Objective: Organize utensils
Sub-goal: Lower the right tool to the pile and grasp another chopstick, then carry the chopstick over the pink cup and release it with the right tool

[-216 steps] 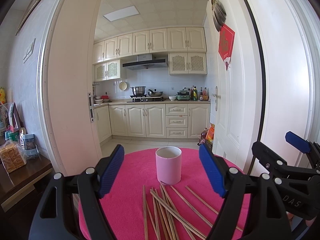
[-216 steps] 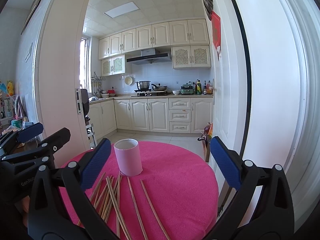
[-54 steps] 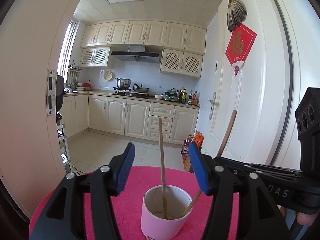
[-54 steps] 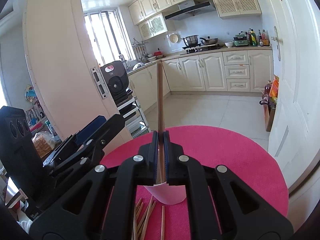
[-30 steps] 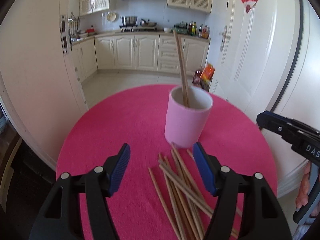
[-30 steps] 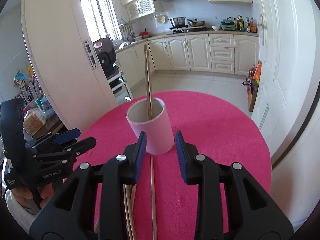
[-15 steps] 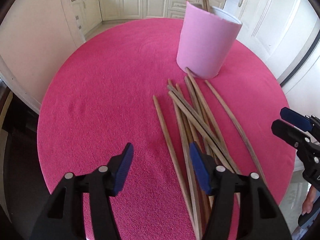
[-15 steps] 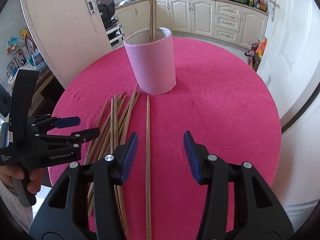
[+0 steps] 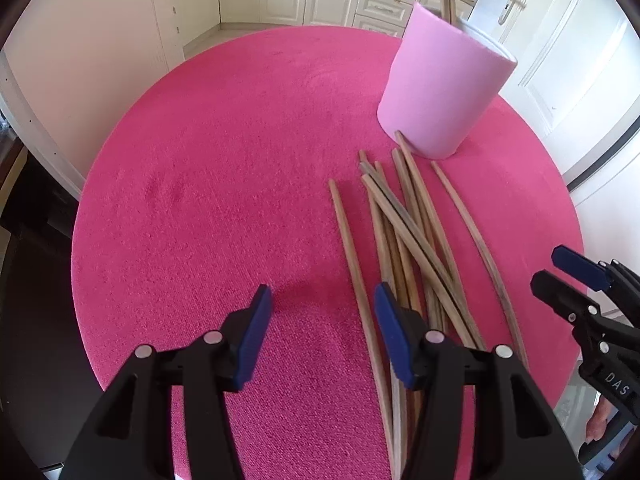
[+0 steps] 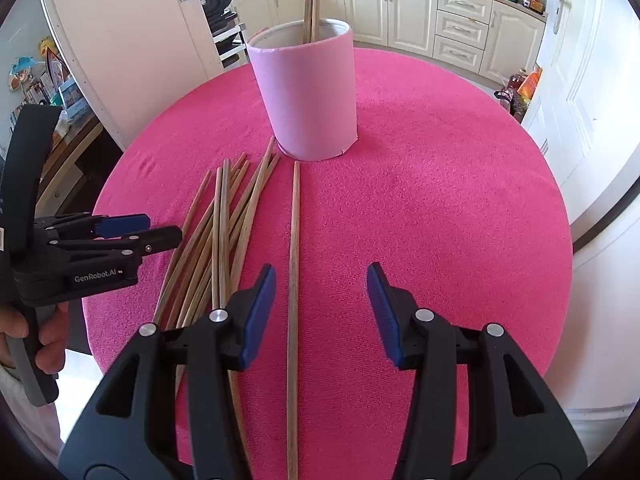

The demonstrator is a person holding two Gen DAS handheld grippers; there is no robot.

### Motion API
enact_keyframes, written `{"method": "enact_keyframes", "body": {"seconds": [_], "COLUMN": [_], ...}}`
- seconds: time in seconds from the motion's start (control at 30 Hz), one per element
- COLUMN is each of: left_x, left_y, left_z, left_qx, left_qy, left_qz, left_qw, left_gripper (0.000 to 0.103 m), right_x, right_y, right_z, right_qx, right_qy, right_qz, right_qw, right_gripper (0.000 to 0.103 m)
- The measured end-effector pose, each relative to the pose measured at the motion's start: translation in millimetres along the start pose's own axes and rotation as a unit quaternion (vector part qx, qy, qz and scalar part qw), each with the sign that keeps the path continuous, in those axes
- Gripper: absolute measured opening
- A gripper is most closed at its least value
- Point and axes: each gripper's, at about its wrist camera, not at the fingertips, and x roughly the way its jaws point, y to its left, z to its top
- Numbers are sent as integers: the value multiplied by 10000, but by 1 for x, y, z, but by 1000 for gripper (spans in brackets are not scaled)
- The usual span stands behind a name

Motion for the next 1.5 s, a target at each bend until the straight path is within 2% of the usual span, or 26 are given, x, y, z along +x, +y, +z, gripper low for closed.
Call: {"method": "enact_keyframes", "body": {"seconds": [0.1,0.17,0.2,0.27,0.37,0.47,0.57,0.7,0.77,0.8,0.83,1.03,1.13,1.33,1.5], "left_x": [3,3,3,1,2,2,-1,-10,-16,-20,-25,-45,-57,-87,-108], "left_y": [-9,-15,-16,-17,-17,-17,-12,-2,-2,-2,-3,1,1,-4,-16], "left_z": [-2,-2,-2,-1,2,4,4,-2,-4,-4,-3,1,2,10,20], "left_qx": [222,379,439,483,453,341,230,120,141,172,170,52,-12,-74,-54], "left_qy": [-12,-46,-41,-6,-9,-54,-123,-260,-445,-552,-630,-959,-1269,-2137,-2902], "left_qz": [245,412,396,348,314,230,119,19,107,173,199,4,-157,-491,-894], "left_qw": [9995,9984,9982,9982,9985,9991,9996,9996,9989,9982,9977,9954,9918,9756,9528], "left_gripper": [53,37,32,14,12,11,9,7,6,6,6,6,6,6,6], "right_x": [5,10,11,14,18,24,31,42,42,42,40,16,-2,-37,-59], "right_y": [3,5,6,6,10,15,18,25,24,23,22,8,-2,-12,-15], "right_z": [1,1,2,2,3,4,6,7,6,5,5,-2,-2,4,14], "right_qx": [-41,-91,-127,-194,-319,-437,-506,-567,-538,-521,-484,-273,-127,65,144], "right_qy": [72,169,216,323,450,618,743,873,805,769,709,273,-72,-838,-1373], "right_qz": [-17,-29,-37,-37,-57,-36,-95,-184,-189,-205,-166,104,250,565,805], "right_qw": [10000,9998,9997,9993,9985,9971,9959,9944,9951,9955,9962,9992,9996,9949,9871], "right_gripper": [47,47,47,47,47,34,33,21,16,7,6,6,6,6,6]}}
